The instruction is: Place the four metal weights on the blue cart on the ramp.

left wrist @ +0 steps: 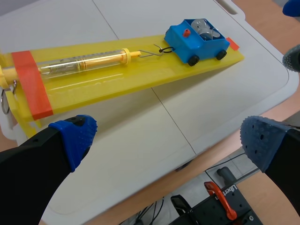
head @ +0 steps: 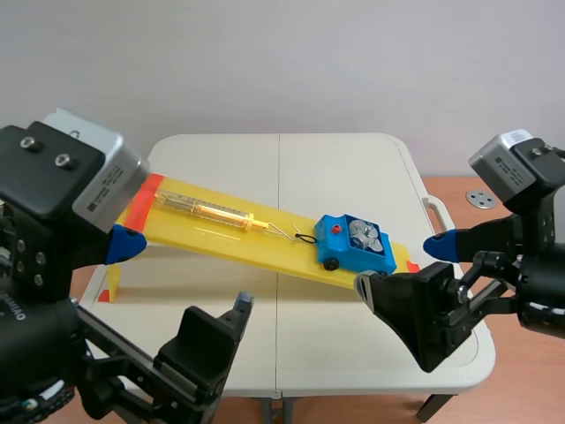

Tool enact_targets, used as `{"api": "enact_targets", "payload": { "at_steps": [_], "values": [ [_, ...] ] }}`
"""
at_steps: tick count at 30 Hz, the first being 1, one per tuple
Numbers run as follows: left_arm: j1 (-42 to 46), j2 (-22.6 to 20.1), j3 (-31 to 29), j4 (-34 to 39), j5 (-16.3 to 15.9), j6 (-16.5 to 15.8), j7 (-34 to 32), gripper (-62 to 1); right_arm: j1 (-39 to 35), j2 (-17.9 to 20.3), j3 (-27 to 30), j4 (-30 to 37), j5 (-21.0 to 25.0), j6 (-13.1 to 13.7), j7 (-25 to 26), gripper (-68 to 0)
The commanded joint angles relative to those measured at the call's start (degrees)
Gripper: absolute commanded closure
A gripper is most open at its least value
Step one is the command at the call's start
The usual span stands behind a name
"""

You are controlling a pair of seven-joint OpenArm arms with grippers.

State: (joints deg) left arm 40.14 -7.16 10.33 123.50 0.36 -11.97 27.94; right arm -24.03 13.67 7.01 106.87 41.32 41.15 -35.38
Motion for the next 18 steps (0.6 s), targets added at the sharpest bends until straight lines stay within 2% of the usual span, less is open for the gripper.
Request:
{"api": "enact_targets", "payload": {
  "at_steps": [1,18],
  "values": [
    [-0.33,-0.52,-1.44,2.03,-2.32,2.27,-8.0,-62.3,0.35,1.9,3.48,4.28,3.5,0.63,8.68,-66.1],
    [-4.0,-0.52,-1.44,-1.68,-2.34,2.43,-8.9,-62.3,0.33,1.9,3.48,4.28,2.36,0.63,9.22,-66.1]
  ]
}}
